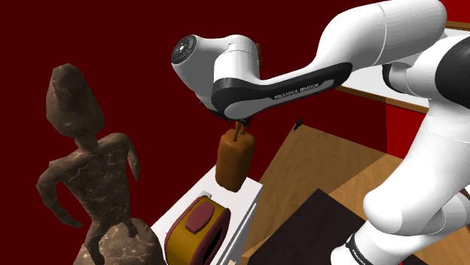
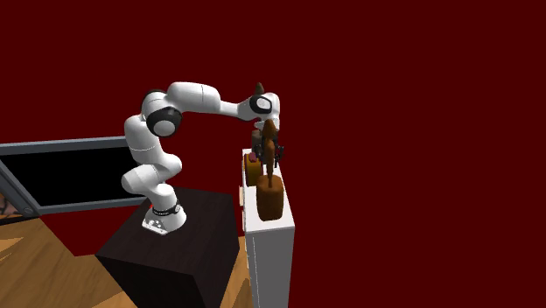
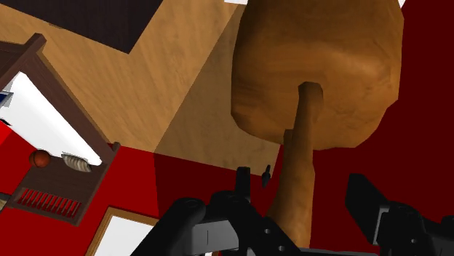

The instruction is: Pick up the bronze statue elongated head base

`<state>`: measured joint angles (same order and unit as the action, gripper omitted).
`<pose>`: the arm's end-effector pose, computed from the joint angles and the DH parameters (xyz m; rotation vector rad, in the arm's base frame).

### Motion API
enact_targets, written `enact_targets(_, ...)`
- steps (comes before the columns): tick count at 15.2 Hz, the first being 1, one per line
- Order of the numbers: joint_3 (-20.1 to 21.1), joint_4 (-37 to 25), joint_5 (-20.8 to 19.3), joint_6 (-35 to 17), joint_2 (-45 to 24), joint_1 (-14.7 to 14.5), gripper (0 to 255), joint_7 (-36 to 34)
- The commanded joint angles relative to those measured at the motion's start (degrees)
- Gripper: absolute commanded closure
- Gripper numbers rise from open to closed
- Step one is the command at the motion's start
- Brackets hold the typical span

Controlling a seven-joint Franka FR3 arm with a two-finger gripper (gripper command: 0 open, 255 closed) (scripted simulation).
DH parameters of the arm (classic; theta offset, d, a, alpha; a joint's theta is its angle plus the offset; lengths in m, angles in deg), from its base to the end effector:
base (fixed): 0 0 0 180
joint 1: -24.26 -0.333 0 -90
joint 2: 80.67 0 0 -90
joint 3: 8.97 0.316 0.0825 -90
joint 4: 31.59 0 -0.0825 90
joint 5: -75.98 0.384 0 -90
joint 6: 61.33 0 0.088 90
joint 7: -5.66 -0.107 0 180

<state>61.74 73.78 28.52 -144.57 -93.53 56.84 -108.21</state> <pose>0.4984 0.2368 0.4692 2.0787 -1.4001 0.6575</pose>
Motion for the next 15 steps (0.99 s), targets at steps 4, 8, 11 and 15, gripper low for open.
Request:
enact_targets(4,0.0,0.2,0.0,-0.1,0.0,0.0,255,-0.1)
enact_targets(8,0.0,0.1,0.0,-0.1,-0.1,-0.1,255,-0.2)
enact_targets(11,0.2,-1.0,0.3,0.8,0.4,0.0,255,0.8)
enact_targets(15,0.6,-3.2,1.0,2.5,1.5,0.3,255,2.8)
